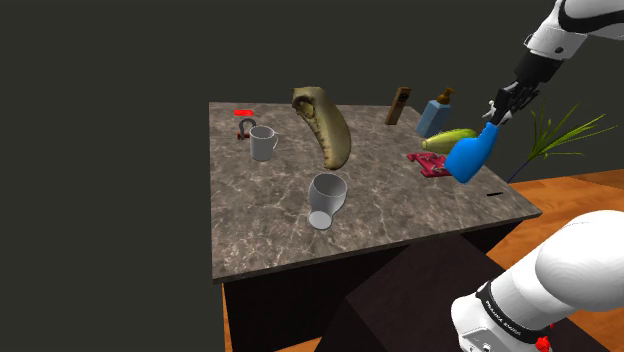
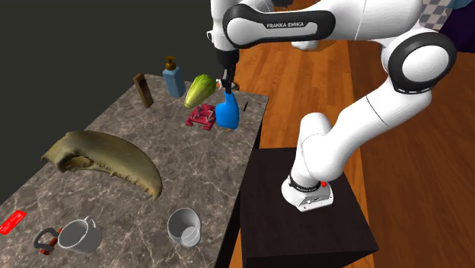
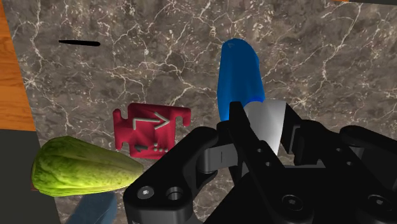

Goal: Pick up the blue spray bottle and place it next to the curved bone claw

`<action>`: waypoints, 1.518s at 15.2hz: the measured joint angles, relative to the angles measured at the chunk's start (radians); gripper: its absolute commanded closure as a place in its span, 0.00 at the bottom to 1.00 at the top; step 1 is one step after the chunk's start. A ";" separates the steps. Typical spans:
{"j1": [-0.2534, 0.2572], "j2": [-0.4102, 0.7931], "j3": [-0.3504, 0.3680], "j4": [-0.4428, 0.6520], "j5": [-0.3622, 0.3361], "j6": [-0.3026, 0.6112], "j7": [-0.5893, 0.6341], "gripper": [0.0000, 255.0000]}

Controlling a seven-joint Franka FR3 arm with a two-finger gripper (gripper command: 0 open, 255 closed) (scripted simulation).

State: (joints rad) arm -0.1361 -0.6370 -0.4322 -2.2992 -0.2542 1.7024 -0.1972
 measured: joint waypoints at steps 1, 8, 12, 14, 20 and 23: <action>0.002 0.001 0.004 0.012 0.003 -0.012 0.002 1.00; 0.009 0.013 0.021 0.118 0.018 -0.105 -0.003 1.00; 0.014 0.030 0.024 0.182 0.026 -0.153 -0.011 1.00; 0.015 0.031 0.029 0.209 0.029 -0.179 -0.012 1.00; 0.024 0.067 0.033 0.317 0.041 -0.251 -0.022 1.00; 0.027 0.077 0.039 0.366 0.047 -0.291 -0.023 1.00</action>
State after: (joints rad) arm -0.1089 -0.5596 -0.3927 -1.9335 -0.2073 1.4115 -0.2200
